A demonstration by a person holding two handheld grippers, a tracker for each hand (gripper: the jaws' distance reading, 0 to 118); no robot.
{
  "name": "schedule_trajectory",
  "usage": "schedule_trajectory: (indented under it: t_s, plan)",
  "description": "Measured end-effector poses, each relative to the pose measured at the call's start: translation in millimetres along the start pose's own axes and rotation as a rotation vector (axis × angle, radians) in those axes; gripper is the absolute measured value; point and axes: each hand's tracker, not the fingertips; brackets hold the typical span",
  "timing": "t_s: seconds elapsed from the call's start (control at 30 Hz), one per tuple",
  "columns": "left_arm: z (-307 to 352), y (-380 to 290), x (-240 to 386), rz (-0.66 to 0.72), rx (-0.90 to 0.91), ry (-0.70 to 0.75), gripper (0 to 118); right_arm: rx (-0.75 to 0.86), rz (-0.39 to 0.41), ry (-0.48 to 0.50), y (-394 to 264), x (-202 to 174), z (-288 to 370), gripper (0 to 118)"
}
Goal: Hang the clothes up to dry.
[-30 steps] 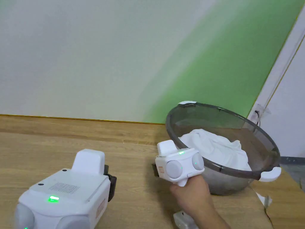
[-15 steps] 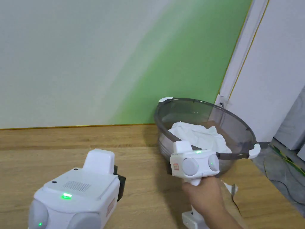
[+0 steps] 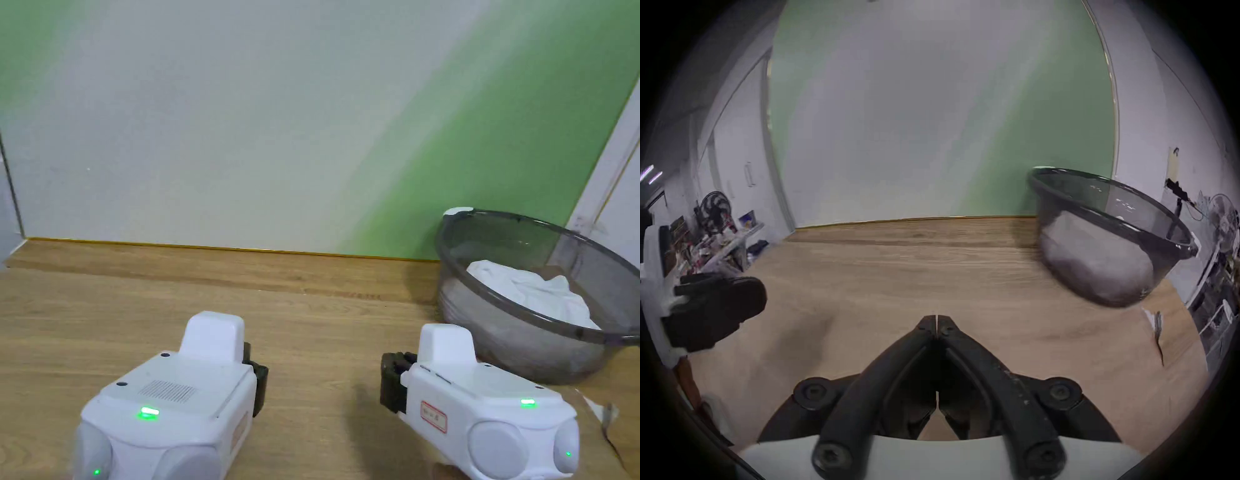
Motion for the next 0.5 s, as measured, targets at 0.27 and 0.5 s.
schedule_trajectory:
  t_s: [0.27, 0.5]
  plan:
    - [51.2, -29.2, -40.5, 0.069, 0.027, 0.024, 0, 0.013, 0.041, 0.088, -20.4, -58.5, 42.7, 2]
    - [71.4, -30.0, -34.8, 0.033, 0.101, -0.228, 0, -0.002, -0.002, 0.092, -27.9, -49.1, 50.1, 2]
